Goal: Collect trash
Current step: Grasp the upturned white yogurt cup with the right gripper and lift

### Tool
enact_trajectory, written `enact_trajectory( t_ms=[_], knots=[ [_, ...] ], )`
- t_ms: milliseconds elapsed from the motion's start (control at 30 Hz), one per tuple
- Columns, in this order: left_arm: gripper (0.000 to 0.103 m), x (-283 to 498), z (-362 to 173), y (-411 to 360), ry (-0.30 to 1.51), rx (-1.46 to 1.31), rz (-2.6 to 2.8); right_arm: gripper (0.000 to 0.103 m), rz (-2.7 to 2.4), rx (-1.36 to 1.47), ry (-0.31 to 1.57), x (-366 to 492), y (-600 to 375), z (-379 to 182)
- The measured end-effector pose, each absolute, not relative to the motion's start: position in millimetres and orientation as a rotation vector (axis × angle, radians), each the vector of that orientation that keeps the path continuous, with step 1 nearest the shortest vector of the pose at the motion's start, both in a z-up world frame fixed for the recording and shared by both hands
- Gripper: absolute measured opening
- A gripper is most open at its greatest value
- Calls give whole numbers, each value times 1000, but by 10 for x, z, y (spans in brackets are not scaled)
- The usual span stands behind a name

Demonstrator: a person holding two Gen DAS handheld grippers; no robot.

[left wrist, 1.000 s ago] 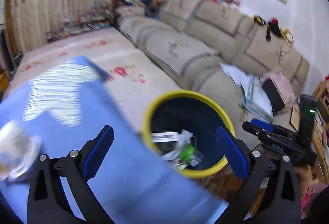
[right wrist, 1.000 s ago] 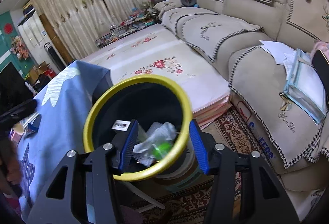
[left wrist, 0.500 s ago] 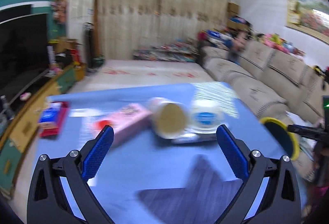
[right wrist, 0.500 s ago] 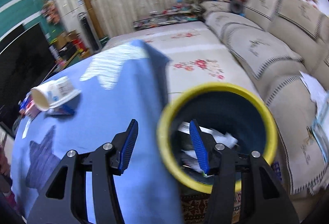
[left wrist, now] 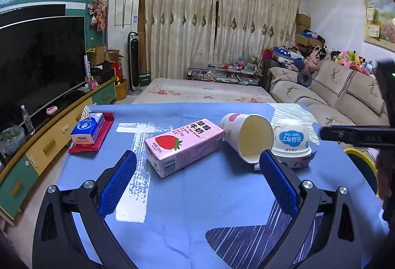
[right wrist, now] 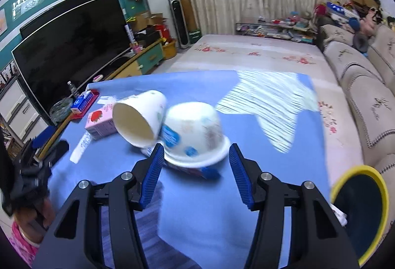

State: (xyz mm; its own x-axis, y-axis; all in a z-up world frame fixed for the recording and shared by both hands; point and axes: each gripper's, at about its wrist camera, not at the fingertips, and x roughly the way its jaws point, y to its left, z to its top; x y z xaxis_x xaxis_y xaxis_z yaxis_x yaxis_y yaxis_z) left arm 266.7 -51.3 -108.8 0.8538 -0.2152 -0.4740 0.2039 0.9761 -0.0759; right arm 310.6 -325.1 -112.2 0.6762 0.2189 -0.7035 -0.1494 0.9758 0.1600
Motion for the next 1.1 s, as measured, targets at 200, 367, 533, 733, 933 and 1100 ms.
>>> enact_trajectory(
  t_ms=[200, 367, 533, 733, 933, 1100],
  knots=[
    [98, 2698, -1108, -460, 525, -94, -227, 66, 197, 94, 821, 3374, -3074, -1225],
    [98, 2734, -1139, -403, 546, -136, -233, 68, 162, 68, 826, 3495, -2985, -1334],
    [98, 2725, -1158, -466, 551, -122, -239, 77, 139, 52, 824, 3555, -2936, -1404],
    [98, 2693, -1174, -543, 543, -91, -241, 77, 121, 45, 836, 3630, -2927, -1522],
    [98, 2690, -1178, -552, 552, -94, -244, 75, 119, 68, 849, 3665, -2990, -1590],
    [98, 2700, -1185, -549, 553, -95, -246, 75, 93, 92, 814, 3547, -3085, -1529]
  ],
)
